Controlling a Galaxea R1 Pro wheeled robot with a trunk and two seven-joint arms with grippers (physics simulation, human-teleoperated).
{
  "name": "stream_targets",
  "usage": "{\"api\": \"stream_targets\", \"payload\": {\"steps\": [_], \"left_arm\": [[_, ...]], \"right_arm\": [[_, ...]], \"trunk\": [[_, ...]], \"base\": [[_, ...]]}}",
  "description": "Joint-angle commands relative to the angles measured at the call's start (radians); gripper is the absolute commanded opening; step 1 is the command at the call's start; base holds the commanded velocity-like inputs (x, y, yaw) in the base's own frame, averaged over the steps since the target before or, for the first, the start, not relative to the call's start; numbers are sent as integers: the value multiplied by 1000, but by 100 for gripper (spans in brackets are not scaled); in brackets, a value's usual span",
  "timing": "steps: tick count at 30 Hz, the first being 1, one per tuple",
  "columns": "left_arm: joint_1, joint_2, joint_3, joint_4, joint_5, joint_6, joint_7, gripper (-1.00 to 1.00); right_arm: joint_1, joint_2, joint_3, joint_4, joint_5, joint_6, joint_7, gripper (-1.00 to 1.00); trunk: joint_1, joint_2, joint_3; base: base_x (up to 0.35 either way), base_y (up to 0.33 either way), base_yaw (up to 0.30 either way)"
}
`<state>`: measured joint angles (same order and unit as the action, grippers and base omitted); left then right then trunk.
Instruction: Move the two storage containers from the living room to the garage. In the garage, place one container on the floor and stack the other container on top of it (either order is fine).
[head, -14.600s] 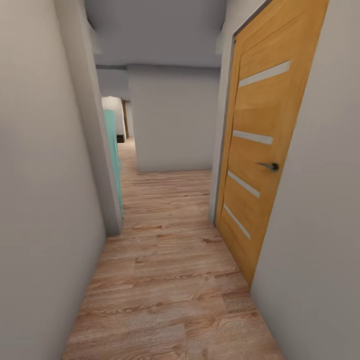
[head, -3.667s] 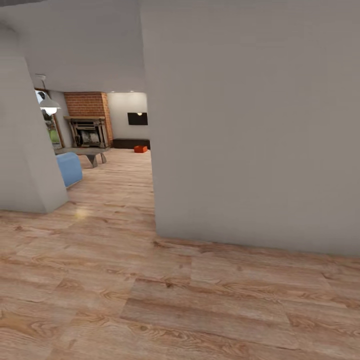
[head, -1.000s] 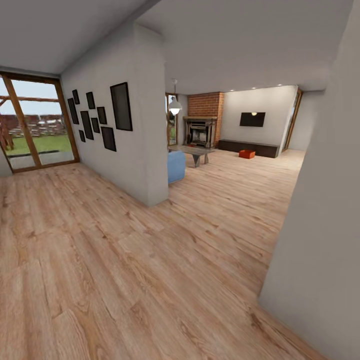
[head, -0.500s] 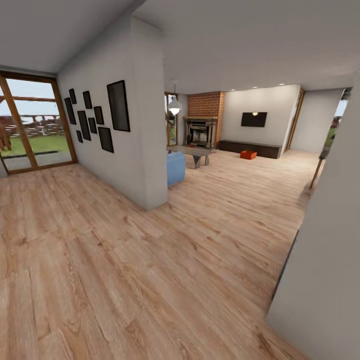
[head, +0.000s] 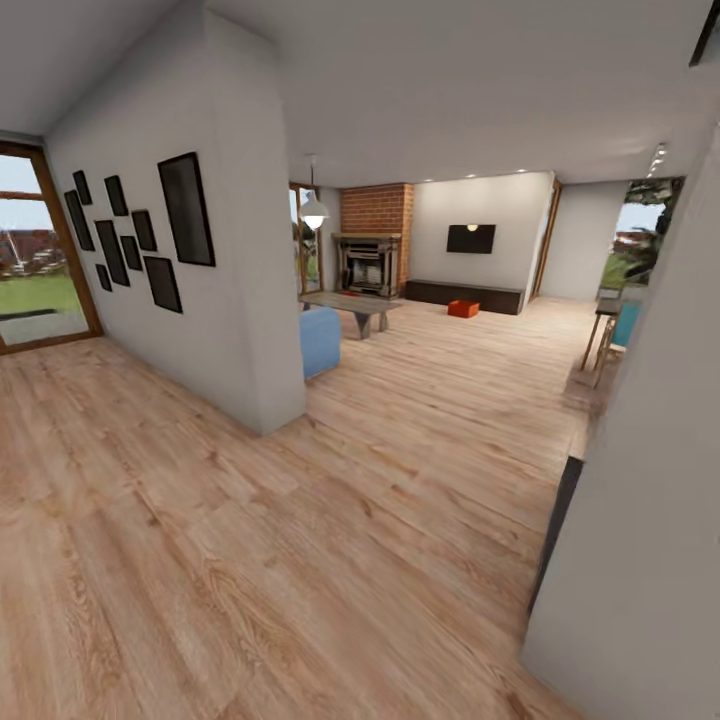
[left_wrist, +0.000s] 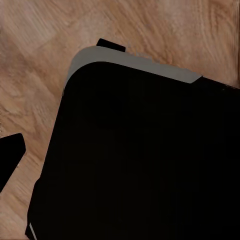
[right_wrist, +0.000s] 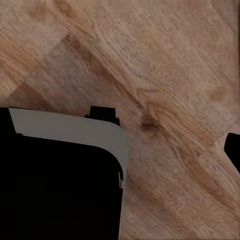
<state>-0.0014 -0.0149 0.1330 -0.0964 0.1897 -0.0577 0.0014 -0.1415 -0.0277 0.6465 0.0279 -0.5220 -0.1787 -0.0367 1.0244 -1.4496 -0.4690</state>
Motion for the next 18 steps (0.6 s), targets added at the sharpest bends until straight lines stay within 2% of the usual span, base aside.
{"api": "stream_targets", "payload": {"steps": [1,11,18], "left_arm": [[0,0,7,0,2,-2,0,100],[0,0,7,0,2,-2,0,100],[0,0,7,0,1,-2,0,100]], "right_arm": [[-1,0,8,3,-7,-5,0,100],[-1,-4,11,3,-4,-5,8,100],[-1,-4,11,3,16,-5,10,100]], "trunk": [[1,0,-1],[1,0,-1],[1,0,-1]], "base": [[323,93,-248],[323,94,-41],[323,94,-1]]}}
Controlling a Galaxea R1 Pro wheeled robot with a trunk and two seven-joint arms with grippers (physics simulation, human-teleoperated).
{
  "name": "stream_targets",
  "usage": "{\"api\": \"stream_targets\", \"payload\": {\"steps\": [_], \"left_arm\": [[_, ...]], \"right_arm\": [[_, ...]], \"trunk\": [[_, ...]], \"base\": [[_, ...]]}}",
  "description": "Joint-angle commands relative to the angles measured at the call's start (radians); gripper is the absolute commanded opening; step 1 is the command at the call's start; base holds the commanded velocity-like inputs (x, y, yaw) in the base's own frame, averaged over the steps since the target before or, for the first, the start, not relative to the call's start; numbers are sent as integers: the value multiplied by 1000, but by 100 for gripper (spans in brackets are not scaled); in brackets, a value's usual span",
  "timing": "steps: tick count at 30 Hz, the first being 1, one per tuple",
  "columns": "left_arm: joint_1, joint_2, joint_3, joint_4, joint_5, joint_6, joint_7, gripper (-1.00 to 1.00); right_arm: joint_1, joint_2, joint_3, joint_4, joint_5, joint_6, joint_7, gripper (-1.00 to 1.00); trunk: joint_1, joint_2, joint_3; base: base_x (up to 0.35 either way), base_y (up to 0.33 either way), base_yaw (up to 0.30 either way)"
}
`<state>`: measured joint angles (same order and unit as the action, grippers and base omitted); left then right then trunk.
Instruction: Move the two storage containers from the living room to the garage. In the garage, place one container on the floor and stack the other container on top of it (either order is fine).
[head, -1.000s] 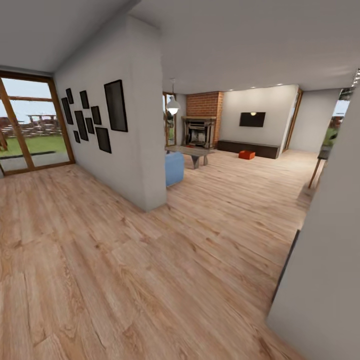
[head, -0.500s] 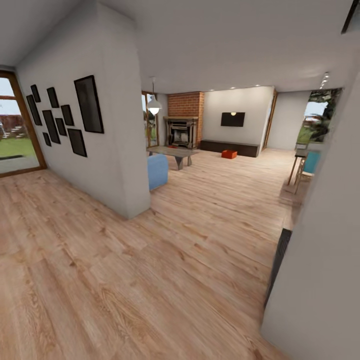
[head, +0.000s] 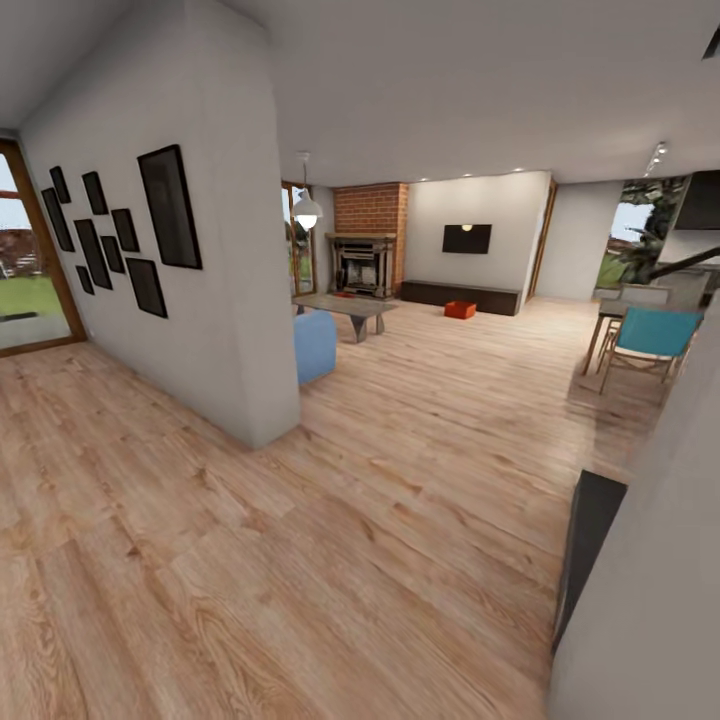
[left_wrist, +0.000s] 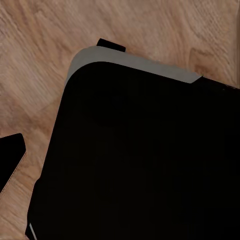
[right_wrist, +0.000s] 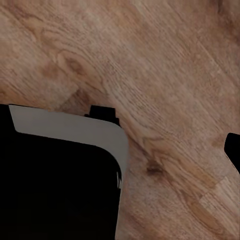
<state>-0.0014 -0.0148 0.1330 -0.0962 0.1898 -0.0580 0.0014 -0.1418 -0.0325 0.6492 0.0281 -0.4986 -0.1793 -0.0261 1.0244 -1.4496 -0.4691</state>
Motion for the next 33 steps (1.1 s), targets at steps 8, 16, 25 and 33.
{"api": "stream_targets", "payload": {"steps": [8,16,25,33], "left_arm": [[0,-1,7,0,1,-2,0,100],[0,-1,7,0,1,-2,0,100],[0,-1,7,0,2,-2,0,100],[0,-1,6,0,2,-2,0,100]], "right_arm": [[-1,-1,7,3,4,-7,-1,100],[-1,5,7,3,4,-7,-2,100],[-1,5,6,3,3,-6,-2,100],[-1,5,6,3,3,-6,-2,100]], "trunk": [[1,0,-1],[1,0,-1],[1,0,-1],[1,0,-1]], "base": [[323,101,0],[323,120,-58],[323,128,-236],[323,128,-247]]}}
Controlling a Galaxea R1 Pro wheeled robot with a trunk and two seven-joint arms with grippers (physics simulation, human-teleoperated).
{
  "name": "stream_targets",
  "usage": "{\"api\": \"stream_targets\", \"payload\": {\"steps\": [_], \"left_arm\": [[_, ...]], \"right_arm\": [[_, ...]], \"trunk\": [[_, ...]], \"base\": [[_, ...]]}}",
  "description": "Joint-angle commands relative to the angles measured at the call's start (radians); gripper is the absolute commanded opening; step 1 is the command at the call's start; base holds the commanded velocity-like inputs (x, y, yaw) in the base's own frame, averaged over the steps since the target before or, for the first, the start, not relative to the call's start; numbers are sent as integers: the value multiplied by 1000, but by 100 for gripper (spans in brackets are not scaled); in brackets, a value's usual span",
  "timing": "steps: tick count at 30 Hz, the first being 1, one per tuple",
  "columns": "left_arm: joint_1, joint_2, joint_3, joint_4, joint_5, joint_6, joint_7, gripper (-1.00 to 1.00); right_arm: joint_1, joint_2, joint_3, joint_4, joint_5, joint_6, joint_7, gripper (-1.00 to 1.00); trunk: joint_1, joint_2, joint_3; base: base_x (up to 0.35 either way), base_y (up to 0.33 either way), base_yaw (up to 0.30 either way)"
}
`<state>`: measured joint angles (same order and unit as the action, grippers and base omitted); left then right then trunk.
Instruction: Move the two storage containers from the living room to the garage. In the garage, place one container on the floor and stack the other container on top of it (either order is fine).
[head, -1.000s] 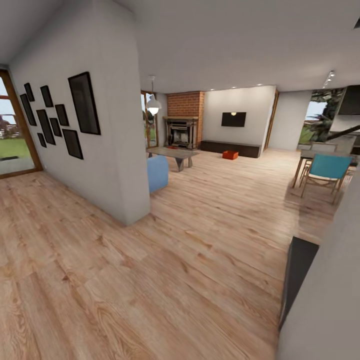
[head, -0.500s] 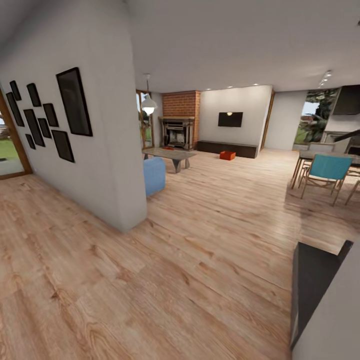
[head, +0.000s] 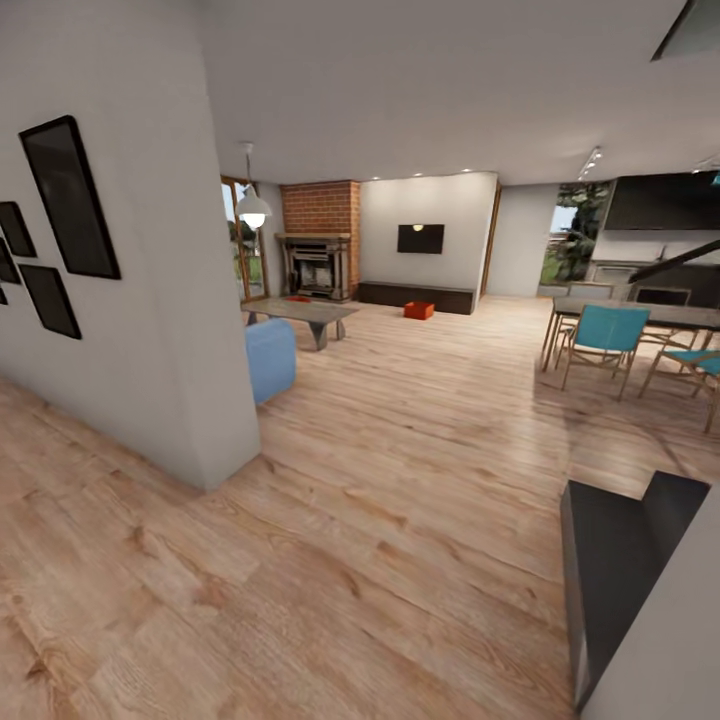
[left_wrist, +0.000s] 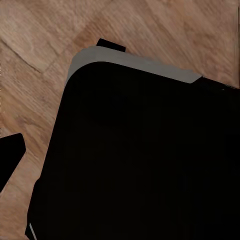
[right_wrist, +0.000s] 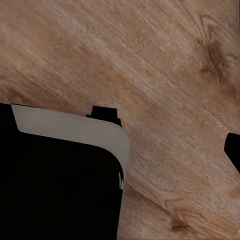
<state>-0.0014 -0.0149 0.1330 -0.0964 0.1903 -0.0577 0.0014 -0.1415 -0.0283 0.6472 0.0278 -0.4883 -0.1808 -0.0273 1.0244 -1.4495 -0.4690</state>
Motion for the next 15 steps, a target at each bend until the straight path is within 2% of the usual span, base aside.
{"api": "stream_targets", "payload": {"steps": [1,10,15], "left_arm": [[0,0,7,0,1,-2,0,100],[0,0,7,0,1,-2,0,100],[0,0,7,0,1,-2,0,100]], "right_arm": [[-1,0,9,3,-7,-5,0,100],[-1,-1,8,3,-7,-5,0,100],[-1,-2,8,3,-7,-5,0,100]], "trunk": [[1,0,-1],[1,0,-1],[1,0,-1]], "base": [[323,128,-248],[323,125,-248],[323,61,-247]]}}
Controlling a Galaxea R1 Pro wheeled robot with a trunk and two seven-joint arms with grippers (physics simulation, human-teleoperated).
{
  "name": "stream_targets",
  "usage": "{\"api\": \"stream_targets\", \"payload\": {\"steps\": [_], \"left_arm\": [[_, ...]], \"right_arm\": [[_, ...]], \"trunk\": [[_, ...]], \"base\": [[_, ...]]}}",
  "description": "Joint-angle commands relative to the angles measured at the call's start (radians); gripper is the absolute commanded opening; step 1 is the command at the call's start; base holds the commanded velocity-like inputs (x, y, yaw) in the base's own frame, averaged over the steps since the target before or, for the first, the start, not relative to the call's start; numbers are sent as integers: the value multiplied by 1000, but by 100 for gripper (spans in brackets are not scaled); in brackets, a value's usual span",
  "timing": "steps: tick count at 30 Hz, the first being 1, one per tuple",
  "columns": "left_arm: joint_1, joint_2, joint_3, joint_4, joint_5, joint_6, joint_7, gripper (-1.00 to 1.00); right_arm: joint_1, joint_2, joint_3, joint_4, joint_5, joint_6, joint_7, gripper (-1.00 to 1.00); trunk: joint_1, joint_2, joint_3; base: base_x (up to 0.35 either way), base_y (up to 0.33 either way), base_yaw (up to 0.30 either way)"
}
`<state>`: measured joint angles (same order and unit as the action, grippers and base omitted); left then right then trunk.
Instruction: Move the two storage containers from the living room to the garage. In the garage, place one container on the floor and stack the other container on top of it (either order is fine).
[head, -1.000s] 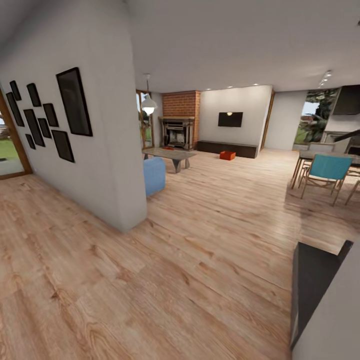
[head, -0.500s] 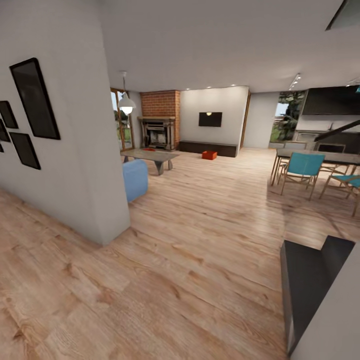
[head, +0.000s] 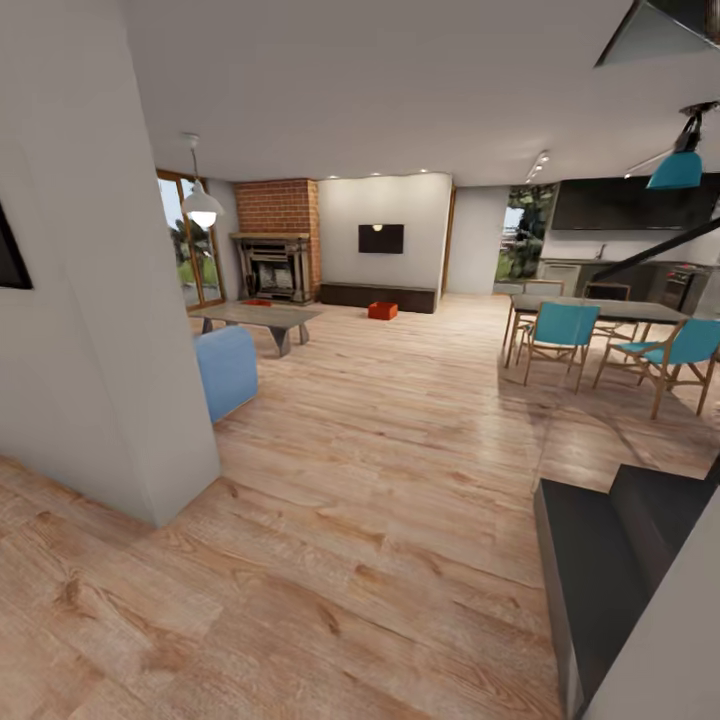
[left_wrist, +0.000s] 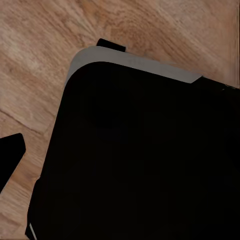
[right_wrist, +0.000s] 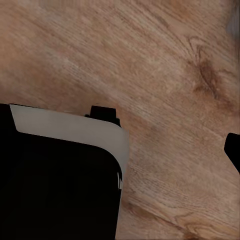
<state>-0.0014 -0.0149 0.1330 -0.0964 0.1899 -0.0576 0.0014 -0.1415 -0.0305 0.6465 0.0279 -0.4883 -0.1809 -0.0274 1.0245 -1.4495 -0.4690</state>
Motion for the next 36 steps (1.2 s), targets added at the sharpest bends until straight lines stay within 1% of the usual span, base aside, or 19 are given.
{"api": "stream_targets", "payload": {"steps": [1,4,8,36], "left_arm": [[0,0,7,0,1,-2,0,100],[0,0,7,0,2,-2,0,100],[0,0,7,0,1,-2,0,100],[0,0,7,0,2,-2,0,100]], "right_arm": [[-1,0,8,3,-7,-5,0,100],[-1,0,8,3,-7,-5,0,100],[-1,0,8,3,-7,-5,0,100],[-1,-1,9,3,-5,-6,0,100]], "trunk": [[1,0,-1],[1,0,-1],[1,0,-1],[1,0,-1]], "base": [[323,8,-247],[323,4,-196],[323,1,-56],[323,0,-1]]}}
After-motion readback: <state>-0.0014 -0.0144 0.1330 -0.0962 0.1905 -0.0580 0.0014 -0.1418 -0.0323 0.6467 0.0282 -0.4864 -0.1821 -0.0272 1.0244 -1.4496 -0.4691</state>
